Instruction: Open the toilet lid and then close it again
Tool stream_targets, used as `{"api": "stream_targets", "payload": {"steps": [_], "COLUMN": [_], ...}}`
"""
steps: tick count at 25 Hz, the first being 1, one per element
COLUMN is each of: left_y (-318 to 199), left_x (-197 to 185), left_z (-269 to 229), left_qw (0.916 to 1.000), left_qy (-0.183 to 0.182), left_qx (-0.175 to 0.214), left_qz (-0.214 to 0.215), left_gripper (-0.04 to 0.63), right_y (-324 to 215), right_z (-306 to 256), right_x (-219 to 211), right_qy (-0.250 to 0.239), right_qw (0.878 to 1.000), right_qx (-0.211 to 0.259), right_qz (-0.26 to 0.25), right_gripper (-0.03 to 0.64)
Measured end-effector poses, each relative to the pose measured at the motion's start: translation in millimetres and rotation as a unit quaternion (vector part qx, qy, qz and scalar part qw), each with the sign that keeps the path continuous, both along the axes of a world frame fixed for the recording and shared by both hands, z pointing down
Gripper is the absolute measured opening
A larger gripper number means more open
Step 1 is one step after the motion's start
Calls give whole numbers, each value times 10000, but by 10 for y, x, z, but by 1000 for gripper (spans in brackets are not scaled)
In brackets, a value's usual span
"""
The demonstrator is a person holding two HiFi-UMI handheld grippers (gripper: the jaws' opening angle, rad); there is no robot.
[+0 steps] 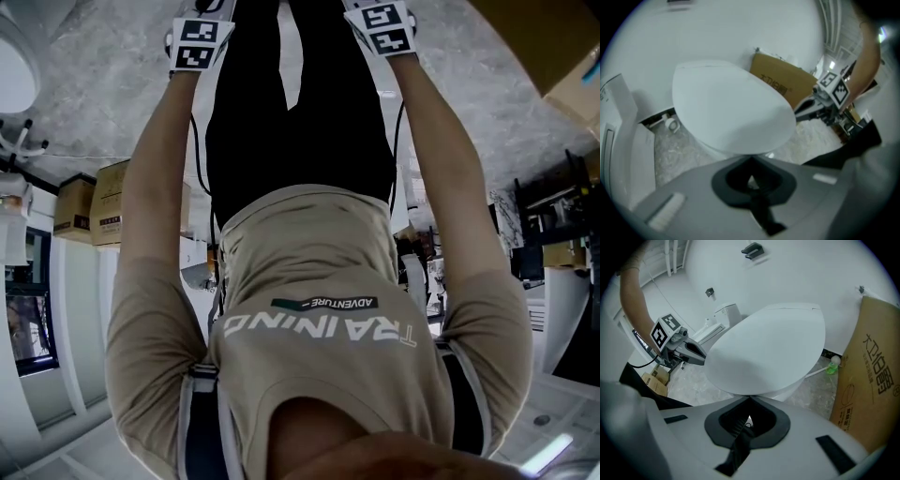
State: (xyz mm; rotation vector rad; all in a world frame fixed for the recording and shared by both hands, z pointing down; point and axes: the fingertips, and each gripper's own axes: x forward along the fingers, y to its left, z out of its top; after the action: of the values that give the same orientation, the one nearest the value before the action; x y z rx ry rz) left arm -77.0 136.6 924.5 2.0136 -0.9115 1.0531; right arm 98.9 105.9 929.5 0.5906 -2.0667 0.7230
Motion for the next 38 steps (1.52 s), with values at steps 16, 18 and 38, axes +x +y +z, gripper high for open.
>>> {"api": "stream_targets", "payload": {"steps": [16, 18, 38], "left_y": [-37, -44, -335], "left_x": [-158, -140, -34], "left_z": [-568, -693, -1827], "left_qw": [9993, 9994, 9988], "left_qy": [52, 18, 57], "left_qx": [289, 291, 352], "left_qz": [-236, -183, -332], "left_gripper": [3, 3, 3], "right_y": [-32, -37, -393], "right_z": [-577, -690, -1789], "right_x": [-162, -147, -115], "right_qy": [-366, -436, -654], "right_qw": [9987, 9983, 9974], "right_qx": [263, 294, 301], "right_qz": [-245, -265, 16], "right_gripper": [9, 9, 9]}}
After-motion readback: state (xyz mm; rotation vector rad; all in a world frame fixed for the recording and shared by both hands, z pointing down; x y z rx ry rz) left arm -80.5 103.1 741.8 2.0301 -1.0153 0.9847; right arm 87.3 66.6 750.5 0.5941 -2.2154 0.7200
